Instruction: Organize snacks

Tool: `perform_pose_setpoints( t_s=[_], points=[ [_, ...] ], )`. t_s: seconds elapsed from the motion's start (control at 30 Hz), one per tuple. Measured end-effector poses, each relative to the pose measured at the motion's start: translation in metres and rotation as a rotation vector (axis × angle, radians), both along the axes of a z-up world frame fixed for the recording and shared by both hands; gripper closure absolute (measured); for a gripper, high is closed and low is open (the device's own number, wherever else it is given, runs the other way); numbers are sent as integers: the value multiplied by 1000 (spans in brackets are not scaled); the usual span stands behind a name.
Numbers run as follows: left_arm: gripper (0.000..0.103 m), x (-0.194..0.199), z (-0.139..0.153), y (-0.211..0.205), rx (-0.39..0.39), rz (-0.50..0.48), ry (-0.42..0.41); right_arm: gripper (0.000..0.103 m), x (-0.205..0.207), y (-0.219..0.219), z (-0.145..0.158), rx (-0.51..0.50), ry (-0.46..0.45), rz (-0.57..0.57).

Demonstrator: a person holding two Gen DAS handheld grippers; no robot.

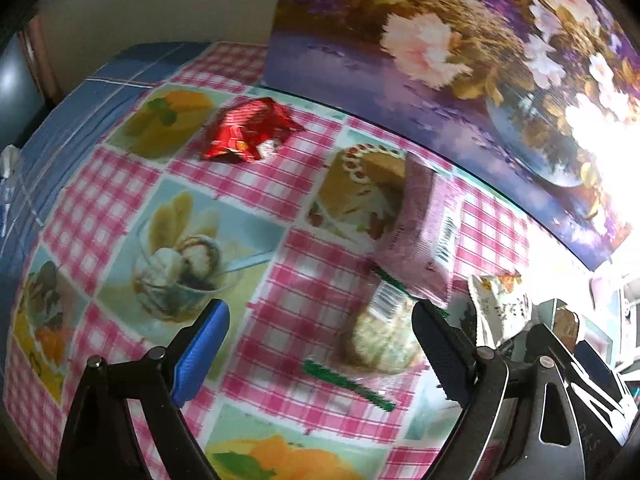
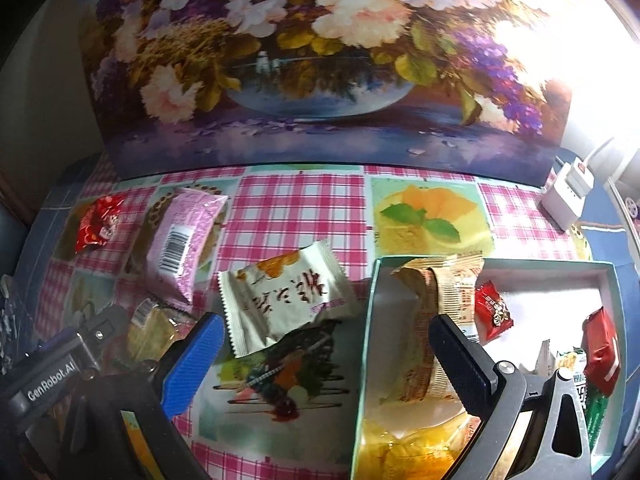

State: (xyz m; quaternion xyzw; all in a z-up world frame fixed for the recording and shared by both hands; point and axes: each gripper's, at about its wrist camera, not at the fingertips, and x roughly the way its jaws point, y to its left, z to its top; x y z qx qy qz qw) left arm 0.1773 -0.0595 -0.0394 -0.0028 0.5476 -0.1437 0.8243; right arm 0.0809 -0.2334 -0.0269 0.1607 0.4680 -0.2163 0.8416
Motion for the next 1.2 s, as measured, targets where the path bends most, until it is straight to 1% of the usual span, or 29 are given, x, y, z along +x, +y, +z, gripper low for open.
perform_pose_setpoints(
  t_s=[0.27,0.5,0.83,0.93,1.13,1.2],
  points=[
    [10,-4,-9,-21,23,-75,15,0,-3,-6,-1,-17,-2,-13],
    [10,-5,-16,-25,23,-116,43,0,-5,-8,-1,-23,-2,-17],
    [11,-13,-25,-39,91,-199,36,0,-5,-9,-1,-24,-2,-31],
    [11,-14,-27,-40,101,-195,34,0,-4,-9,-1,-21,-4,-29],
    [16,-5,-31,-20,115,-124,30,0,-5,-7,0,-6,-13,-29],
    [24,-2,-30,-10,103,-98,25,0,-3,-4,1,-3,-20,-17]
  ],
)
